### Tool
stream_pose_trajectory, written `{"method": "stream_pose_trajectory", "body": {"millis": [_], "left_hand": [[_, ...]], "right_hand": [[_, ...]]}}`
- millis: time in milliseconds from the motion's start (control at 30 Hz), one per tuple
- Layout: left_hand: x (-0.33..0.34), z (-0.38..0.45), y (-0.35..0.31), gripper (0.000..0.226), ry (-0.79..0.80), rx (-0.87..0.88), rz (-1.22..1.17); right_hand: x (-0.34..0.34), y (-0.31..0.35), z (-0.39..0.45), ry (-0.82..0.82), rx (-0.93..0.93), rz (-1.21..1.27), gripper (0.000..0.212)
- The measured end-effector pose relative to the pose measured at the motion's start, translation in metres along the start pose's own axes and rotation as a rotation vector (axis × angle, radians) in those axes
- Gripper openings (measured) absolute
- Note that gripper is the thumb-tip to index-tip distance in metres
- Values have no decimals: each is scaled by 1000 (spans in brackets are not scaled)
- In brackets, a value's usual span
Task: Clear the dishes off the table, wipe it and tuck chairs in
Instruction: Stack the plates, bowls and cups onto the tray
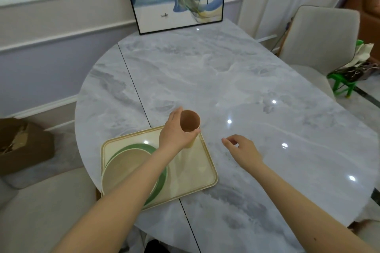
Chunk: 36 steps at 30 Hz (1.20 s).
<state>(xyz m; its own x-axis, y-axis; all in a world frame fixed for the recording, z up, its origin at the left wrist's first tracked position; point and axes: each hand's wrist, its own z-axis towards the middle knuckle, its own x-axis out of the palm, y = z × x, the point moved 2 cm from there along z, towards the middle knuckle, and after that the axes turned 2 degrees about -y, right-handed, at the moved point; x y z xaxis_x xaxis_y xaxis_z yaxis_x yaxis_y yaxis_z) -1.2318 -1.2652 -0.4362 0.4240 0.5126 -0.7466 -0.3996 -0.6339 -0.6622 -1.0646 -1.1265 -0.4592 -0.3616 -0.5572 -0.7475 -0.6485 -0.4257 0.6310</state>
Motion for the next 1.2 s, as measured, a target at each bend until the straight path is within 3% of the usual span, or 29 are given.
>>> {"method": "stream_pose_trajectory", "body": {"millis": [133,333,467,567,700,767,933,1033,1200], "left_hand": [[-13,0,2,95,-28,17,-12],[-78,-7,36,70,-329,-54,-167],[-118,-21,105,43,-594,-353,-482],[-128,-47,167,30,-762,-656,-668],[-111,-91,225,32,-644,-1021,-704],[-98,-103,240,35,-525,-1092,-722],[-75,-111,246,26,-306,-1093,-763],[-74,-110,238,15,-270,-1069,-753],[-74,-113,236,18,-210,-1041,-738]], "right_hand": [[10,6,1,22,-24,-1,41],[28,22,7,52,-26,-33,35],[45,26,13,87,18,-79,27],[60,25,15,141,54,-106,34],[77,28,14,195,87,-145,35],[83,31,14,199,98,-158,37],[95,37,15,208,139,-106,42],[98,40,17,200,194,-42,47],[98,44,17,130,265,28,47]]}}
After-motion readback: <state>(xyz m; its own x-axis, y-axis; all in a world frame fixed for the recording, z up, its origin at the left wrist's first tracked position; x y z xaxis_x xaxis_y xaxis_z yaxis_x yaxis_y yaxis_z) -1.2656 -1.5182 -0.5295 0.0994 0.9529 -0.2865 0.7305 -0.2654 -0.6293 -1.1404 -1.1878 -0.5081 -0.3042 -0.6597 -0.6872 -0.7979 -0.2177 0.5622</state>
